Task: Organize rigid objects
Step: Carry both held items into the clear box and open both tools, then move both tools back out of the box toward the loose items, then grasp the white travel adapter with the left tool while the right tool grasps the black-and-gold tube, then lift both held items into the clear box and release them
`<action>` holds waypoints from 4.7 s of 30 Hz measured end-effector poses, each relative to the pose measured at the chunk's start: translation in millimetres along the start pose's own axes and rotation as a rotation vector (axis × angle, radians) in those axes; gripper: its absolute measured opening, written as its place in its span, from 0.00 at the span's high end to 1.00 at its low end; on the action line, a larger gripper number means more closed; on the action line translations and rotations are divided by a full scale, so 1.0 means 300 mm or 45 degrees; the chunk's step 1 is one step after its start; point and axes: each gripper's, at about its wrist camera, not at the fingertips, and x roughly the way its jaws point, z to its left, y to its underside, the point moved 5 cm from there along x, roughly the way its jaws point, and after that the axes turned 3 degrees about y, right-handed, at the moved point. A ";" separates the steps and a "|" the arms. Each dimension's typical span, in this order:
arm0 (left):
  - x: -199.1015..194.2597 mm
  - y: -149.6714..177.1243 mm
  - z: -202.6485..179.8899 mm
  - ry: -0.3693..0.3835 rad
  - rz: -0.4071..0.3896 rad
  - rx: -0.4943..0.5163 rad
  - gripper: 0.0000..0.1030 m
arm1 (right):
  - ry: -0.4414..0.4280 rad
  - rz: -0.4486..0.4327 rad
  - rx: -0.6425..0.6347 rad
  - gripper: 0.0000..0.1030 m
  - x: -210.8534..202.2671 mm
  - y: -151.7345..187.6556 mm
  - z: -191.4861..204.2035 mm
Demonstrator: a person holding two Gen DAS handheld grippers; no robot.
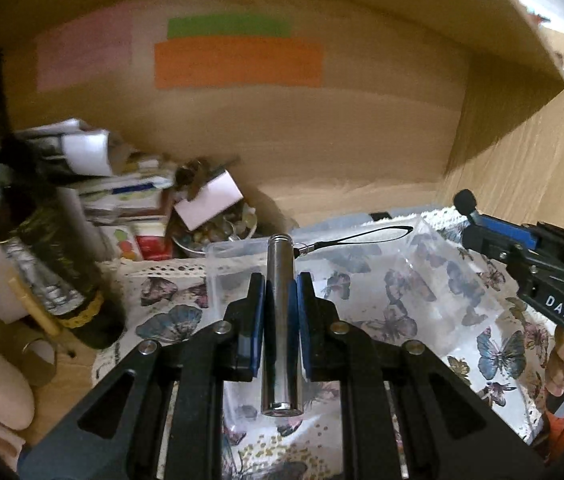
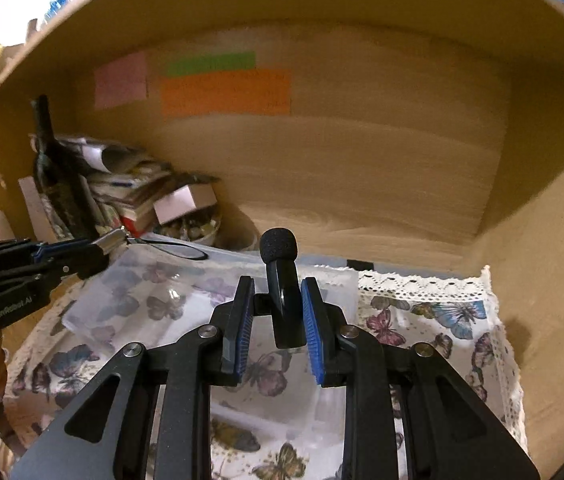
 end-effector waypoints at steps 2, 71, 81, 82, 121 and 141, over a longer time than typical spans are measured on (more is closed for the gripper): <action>0.045 -0.002 -0.006 0.005 0.039 0.007 0.86 | -0.007 0.046 0.000 0.79 0.048 0.009 -0.003; -0.199 0.417 -0.014 -0.078 0.178 0.024 0.05 | -0.063 0.313 -0.150 0.38 -0.135 0.416 0.076; -0.173 0.533 -0.015 -0.050 0.259 -0.055 0.05 | -0.112 0.413 -0.153 0.38 -0.110 0.488 0.060; -0.170 0.534 -0.014 -0.039 0.265 -0.063 0.05 | -0.113 0.420 -0.159 0.38 -0.109 0.494 0.060; -0.220 0.552 0.009 0.170 0.266 -0.205 0.51 | -0.177 0.457 -0.142 0.67 -0.055 0.476 0.116; -0.202 0.502 0.033 0.187 0.218 -0.282 0.65 | -0.134 0.391 -0.135 0.81 -0.041 0.451 0.120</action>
